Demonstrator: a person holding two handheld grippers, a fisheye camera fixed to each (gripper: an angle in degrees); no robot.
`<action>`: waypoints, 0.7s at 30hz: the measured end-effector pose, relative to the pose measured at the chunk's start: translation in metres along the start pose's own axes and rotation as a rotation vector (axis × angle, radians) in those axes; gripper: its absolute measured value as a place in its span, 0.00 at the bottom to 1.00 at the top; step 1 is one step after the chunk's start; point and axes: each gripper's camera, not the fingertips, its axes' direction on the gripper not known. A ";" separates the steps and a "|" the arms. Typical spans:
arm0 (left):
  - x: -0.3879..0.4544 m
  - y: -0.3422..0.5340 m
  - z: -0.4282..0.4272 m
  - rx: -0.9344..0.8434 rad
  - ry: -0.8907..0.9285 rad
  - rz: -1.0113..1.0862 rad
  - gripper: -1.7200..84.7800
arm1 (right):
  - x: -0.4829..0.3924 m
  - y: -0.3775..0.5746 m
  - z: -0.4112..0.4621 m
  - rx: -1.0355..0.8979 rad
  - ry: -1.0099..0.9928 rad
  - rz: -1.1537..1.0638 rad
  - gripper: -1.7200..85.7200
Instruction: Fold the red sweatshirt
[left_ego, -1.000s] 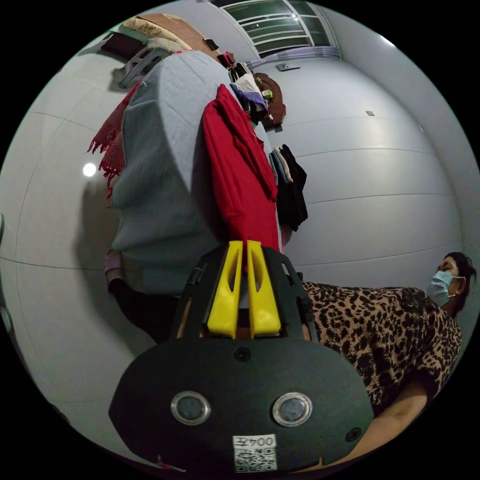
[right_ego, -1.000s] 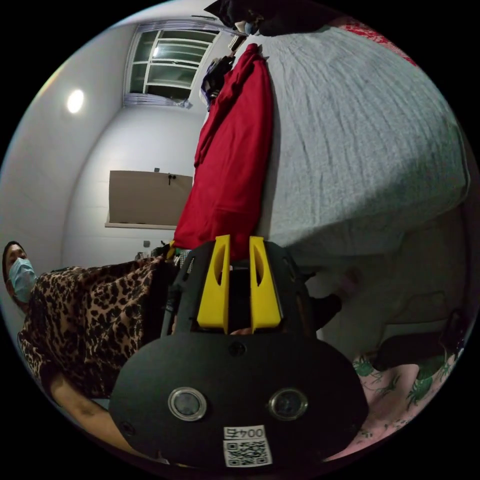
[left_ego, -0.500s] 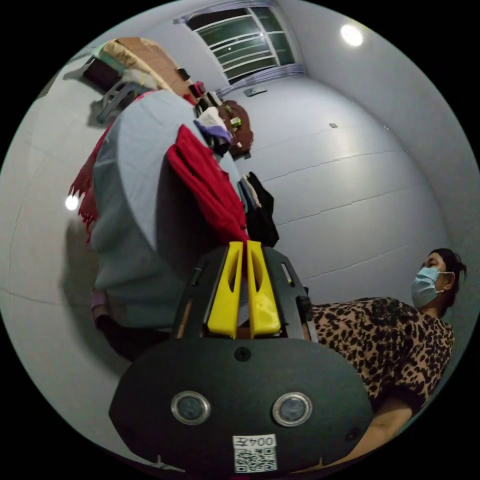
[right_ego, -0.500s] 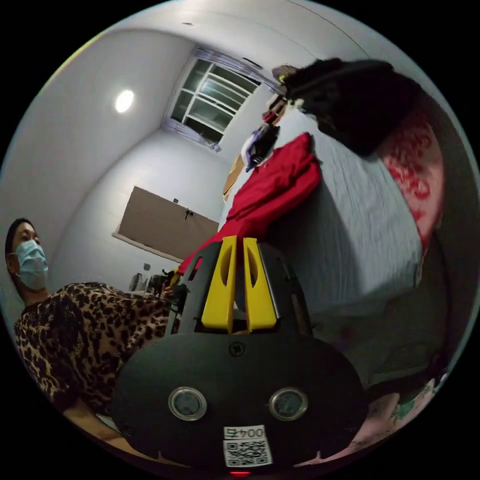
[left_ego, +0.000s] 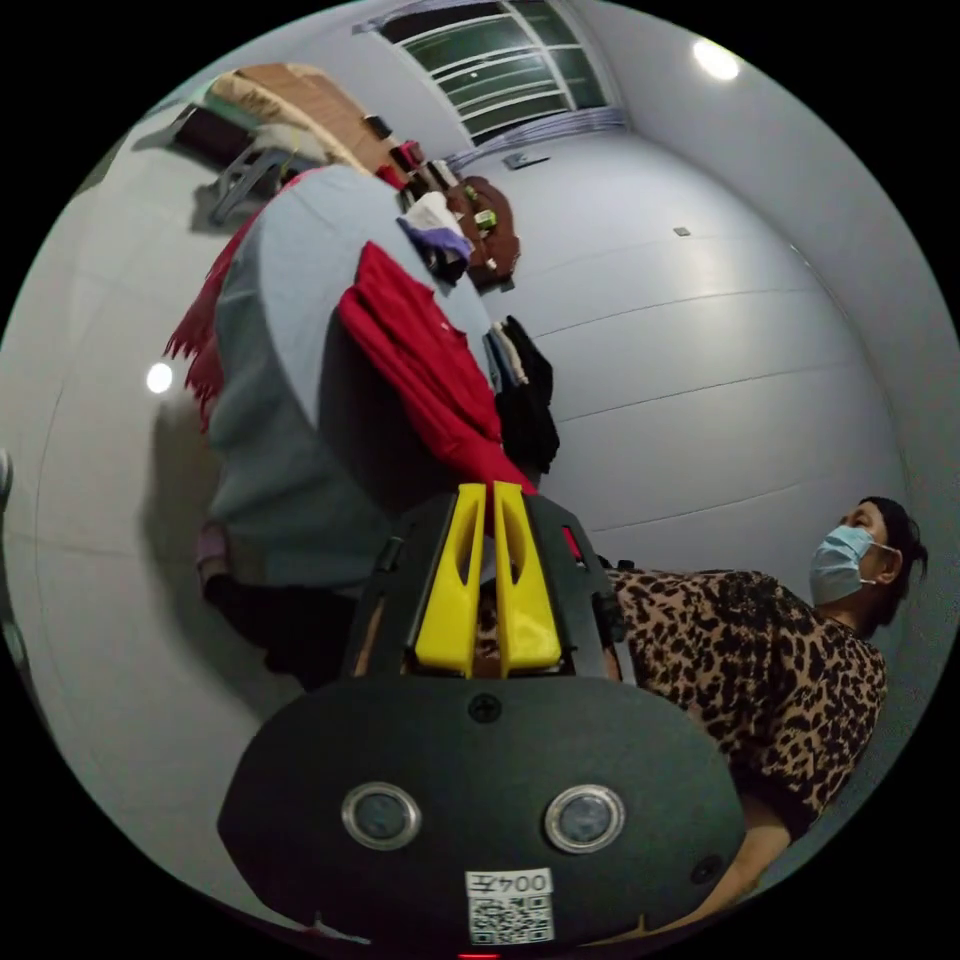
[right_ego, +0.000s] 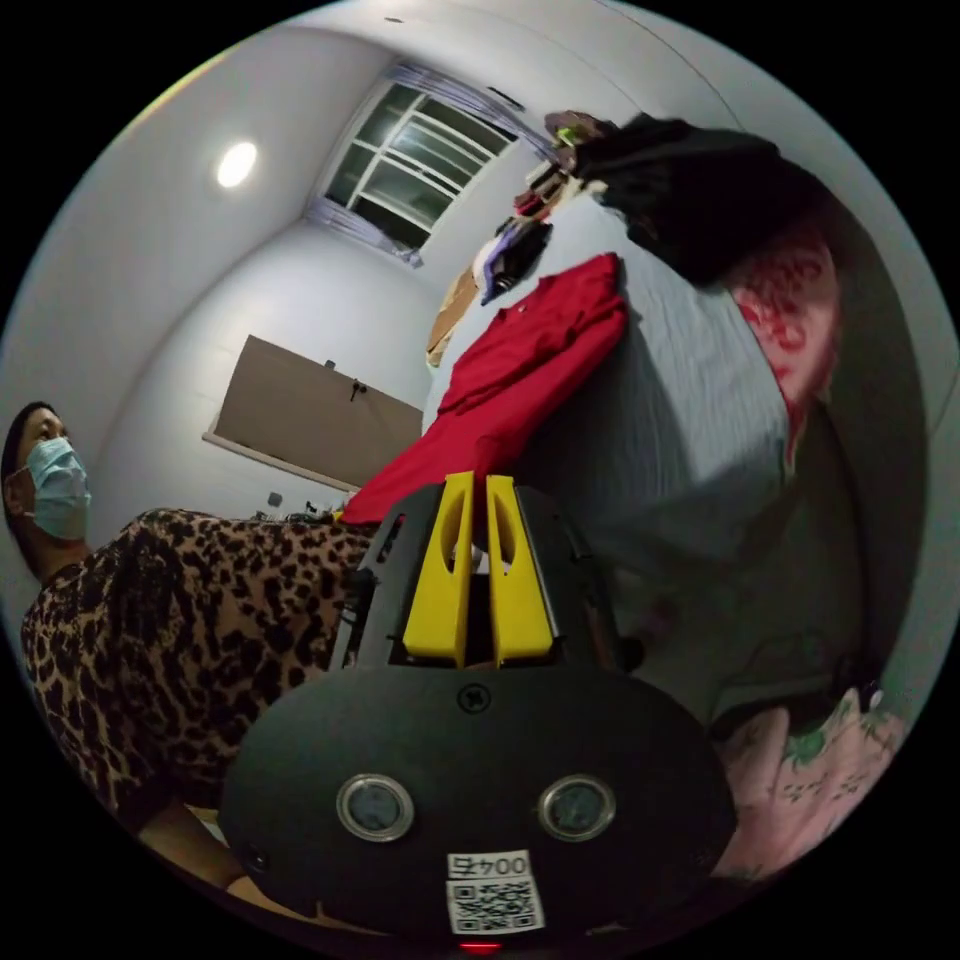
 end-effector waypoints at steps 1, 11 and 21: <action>-0.005 0.004 0.004 -0.001 0.003 -0.025 0.04 | 0.005 0.008 0.005 -0.006 0.001 0.025 0.05; 0.014 -0.050 0.048 0.125 0.209 -0.129 0.04 | -0.023 -0.004 0.041 0.084 -0.026 0.046 0.06; 0.087 -0.229 0.088 0.220 0.307 -0.059 0.04 | -0.129 -0.141 0.065 0.244 0.051 -0.086 0.05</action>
